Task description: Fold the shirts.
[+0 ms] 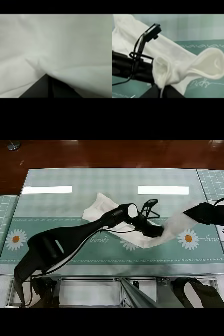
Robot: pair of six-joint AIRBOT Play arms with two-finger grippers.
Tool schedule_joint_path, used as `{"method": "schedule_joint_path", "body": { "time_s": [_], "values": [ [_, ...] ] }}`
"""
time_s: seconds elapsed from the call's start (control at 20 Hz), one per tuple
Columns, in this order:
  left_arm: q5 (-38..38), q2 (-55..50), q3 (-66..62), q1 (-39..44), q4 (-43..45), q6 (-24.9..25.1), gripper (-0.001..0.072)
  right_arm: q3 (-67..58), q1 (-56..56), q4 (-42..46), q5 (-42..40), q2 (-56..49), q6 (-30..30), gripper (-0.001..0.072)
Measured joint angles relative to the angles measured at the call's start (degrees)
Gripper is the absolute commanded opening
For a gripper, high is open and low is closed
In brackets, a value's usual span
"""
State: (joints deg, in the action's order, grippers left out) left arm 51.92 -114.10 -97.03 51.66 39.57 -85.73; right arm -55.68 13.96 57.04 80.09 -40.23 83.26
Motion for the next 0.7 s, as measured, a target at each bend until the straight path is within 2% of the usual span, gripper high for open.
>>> {"method": "schedule_joint_path", "body": {
  "time_s": [0.15,0.35,0.5,0.7],
  "values": [
    [3.4,0.7,-3.9,-5.9,-1.1,0.2,0.0022,0.1,-3.7,-0.8,-1.1,0.2,0.8,0.0025],
    [11.0,6.4,-6.0,-21.3,1.5,0.4,0.0022,-0.5,-11.4,-1.7,-5.6,-2.1,3.4,0.0025],
    [18.0,14.1,-5.3,-35.2,9.9,-1.2,0.0022,-3.9,-19.8,-2.8,-9.8,-9.5,4.6,0.0025],
    [18.8,31.3,5.8,-50.6,16.4,-0.5,0.0023,-15.2,-29.7,-3.3,-13.7,-25.9,5.0,0.0026]
  ]
}}
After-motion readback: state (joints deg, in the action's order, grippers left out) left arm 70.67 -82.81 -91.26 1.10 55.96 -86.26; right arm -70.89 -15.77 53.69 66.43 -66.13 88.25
